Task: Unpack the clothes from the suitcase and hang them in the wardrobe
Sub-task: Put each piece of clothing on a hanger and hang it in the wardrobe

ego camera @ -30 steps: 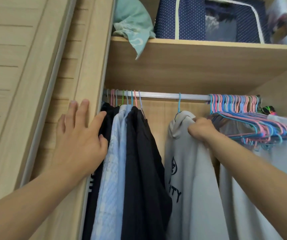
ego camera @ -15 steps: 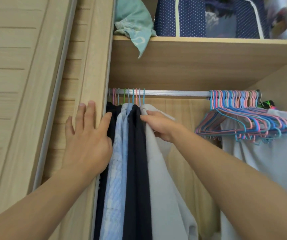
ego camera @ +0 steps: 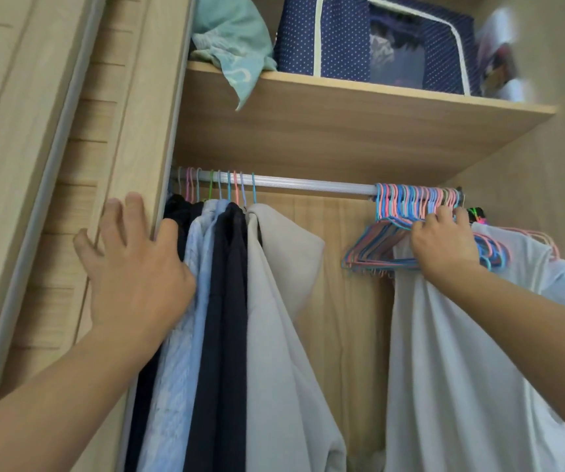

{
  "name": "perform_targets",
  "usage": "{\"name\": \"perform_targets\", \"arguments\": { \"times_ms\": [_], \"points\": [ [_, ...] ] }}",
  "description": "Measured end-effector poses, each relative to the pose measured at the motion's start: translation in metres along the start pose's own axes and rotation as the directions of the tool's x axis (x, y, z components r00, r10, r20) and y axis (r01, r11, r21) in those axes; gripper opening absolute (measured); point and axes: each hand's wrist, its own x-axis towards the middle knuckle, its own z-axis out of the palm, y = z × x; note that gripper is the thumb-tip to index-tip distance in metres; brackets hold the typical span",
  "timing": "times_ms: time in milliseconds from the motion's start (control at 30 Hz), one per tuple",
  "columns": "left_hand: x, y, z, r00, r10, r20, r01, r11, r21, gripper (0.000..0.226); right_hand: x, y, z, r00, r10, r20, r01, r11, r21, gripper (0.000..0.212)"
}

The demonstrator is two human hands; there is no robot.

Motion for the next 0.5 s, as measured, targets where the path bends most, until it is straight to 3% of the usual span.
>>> {"name": "perform_targets", "arguments": {
  "times_ms": [100,233,500],
  "points": [
    [0.000,0.000,0.000,1.000,0.003,-0.001,-0.003,1.000,0.013,0.033,0.005,0.000,-0.002,0.998,-0.007,0.059,0.009,1.000,-0.020,0.027],
    [0.000,-0.002,-0.001,1.000,0.008,-0.001,-0.008,1.000,0.020,0.031,0.010,-0.004,-0.007,0.991,0.001,0.136,-0.014,0.995,0.097,0.019],
    [-0.001,-0.002,0.000,1.000,0.006,0.001,-0.006,1.000,0.018,0.030,0.025,-0.033,-0.023,0.997,0.067,0.045,-0.079,0.921,0.381,0.020]
  ]
}}
